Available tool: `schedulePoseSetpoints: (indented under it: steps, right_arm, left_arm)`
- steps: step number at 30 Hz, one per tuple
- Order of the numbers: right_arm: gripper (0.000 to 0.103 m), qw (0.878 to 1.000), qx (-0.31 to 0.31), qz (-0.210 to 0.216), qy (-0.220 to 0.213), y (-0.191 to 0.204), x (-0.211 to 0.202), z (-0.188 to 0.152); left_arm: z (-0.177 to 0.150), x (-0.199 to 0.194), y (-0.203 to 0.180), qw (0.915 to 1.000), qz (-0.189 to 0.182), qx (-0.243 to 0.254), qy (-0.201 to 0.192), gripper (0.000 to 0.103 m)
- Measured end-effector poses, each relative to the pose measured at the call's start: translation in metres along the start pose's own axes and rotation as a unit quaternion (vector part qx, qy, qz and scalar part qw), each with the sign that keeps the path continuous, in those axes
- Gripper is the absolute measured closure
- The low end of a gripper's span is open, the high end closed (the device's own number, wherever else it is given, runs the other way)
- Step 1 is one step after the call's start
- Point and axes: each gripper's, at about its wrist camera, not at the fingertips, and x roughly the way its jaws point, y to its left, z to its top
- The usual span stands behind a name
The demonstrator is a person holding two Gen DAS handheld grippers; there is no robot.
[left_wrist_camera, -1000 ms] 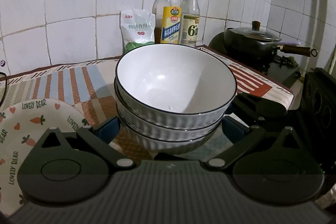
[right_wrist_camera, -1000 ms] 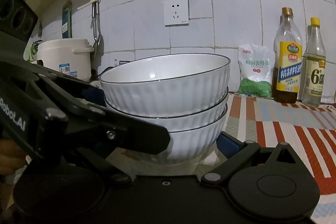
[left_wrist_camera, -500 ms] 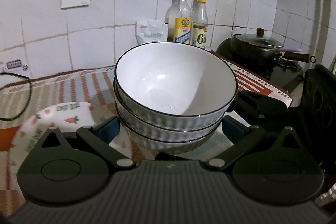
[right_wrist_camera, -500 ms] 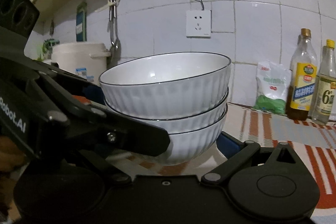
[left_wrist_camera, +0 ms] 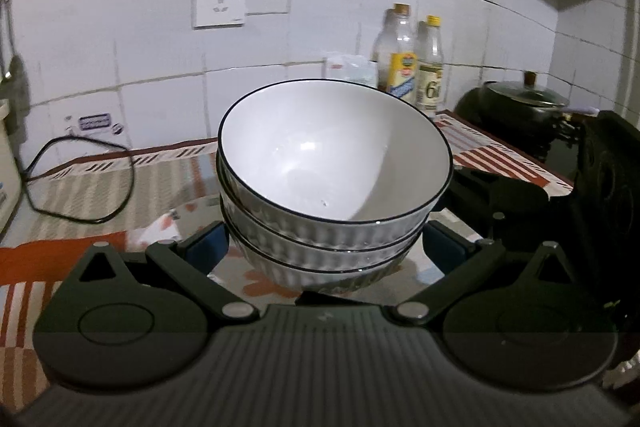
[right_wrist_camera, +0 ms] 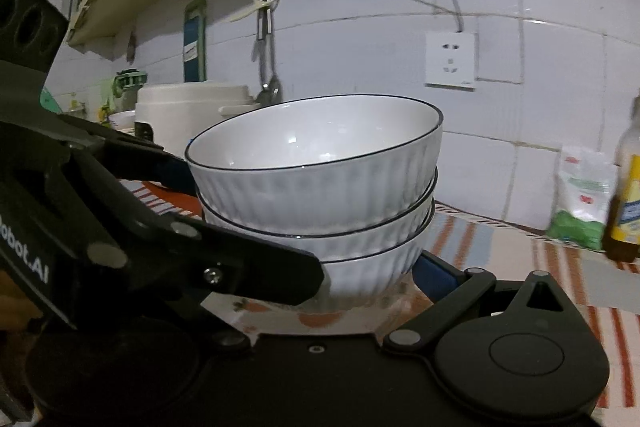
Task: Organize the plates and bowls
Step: 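Lower the bowl stack onto the pink bear plate with both grippers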
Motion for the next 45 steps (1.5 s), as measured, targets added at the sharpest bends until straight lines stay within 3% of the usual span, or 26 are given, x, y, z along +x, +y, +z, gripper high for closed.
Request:
schedulePoseSetpoints:
  steps: [10, 21, 33, 36, 45]
  right_arm:
    - [0.001, 1.000, -0.004, 0.014, 0.020, 0.014, 0.049, -0.002]
    - [0.001, 0.999, 0.019, 0.000, 0.051, 0.007, 0.072, -0.005]
    - [0.001, 0.998, -0.012, 0.001, 0.066, 0.006, 0.079, -0.005]
    - [0.002, 0.995, -0.049, -0.014, 0.087, 0.013, 0.081, -0.007]
    - [0.002, 0.995, -0.074, -0.042, 0.045, 0.017, 0.049, -0.010]
  left_arm:
    - [-0.012, 0.018, 0.056, 0.9996, 0.000, -0.030, 0.002, 0.000]
    - [-0.016, 0.044, 0.081, 0.9980, -0.029, -0.055, 0.015, 0.000]
    - [-0.019, 0.051, 0.077, 0.9988, -0.019, -0.038, 0.025, 0.000]
    - [-0.020, 0.051, 0.070, 0.9994, -0.009, -0.022, 0.025, 0.000]
    - [-0.019, 0.049, 0.059, 0.9987, 0.024, -0.033, 0.031, 0.000]
